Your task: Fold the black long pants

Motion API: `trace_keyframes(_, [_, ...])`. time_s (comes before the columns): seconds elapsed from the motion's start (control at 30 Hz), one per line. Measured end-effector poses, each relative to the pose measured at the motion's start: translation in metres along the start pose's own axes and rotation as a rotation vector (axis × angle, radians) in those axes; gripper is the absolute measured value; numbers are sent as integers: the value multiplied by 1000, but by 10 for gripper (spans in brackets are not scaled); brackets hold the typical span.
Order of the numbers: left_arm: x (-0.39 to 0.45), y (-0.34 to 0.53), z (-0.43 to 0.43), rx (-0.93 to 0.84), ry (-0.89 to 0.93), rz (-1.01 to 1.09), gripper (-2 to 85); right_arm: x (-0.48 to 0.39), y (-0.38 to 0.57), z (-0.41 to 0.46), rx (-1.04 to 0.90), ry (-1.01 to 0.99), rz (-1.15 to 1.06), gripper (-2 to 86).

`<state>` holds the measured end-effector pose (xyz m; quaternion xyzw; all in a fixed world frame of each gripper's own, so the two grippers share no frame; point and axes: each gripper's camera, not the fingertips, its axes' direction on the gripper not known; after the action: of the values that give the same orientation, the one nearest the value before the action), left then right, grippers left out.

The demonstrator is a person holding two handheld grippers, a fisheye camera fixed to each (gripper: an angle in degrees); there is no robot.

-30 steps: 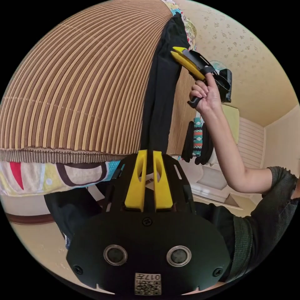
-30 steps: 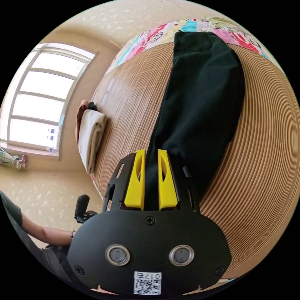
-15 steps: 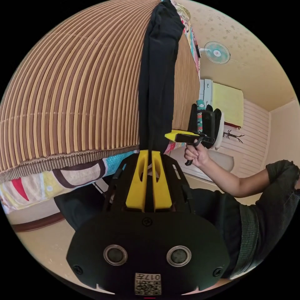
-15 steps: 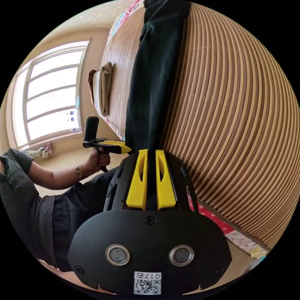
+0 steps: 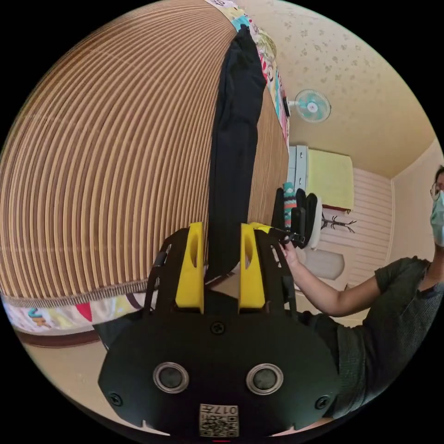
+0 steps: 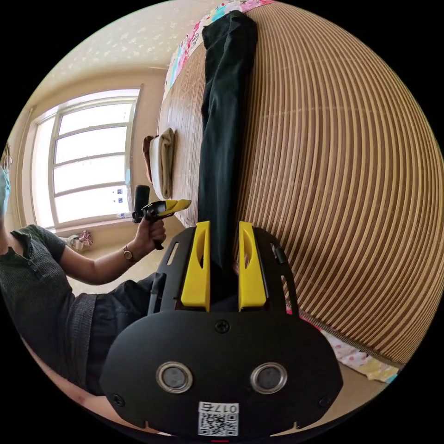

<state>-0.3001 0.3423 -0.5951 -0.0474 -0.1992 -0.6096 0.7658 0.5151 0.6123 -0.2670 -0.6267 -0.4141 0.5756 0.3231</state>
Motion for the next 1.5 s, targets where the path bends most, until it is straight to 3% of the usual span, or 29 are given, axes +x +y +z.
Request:
trace_keyframes(0.17, [24,-86,19,24,-78,97,147,14,-71,-38,110,-128,-3,133])
trace_keyframes(0.4, [47,-135,61,-118,-227,117,65,-16,-80,-42,105,-87,-29,139])
trace_keyframes(0.57, [24,-103,25,-2,78,156,25,-9,-73,-50,183,-151,45,148])
trace_keyframes(0.67, [-5,-82,14,38,31,56,25,-3,-87,-53,188,-230,58,150])
trace_keyframes(0.9, [-10,-70,19,3,118,95,48,-17,-142,-33,139,-349,23,147])
trace_keyframes(1.07, [-18,-60,21,-27,205,66,33,-34,-173,1,-21,-443,37,117])
trace_keyframes(1.13, [-7,-46,15,-25,310,123,24,-42,-163,-4,26,-386,40,62])
trace_keyframes(1.23, [28,-19,4,-21,425,249,16,-64,-126,-25,145,-538,-48,37])
trace_keyframes(1.5, [165,89,-35,2,480,559,20,-187,6,-92,283,-612,-293,48])
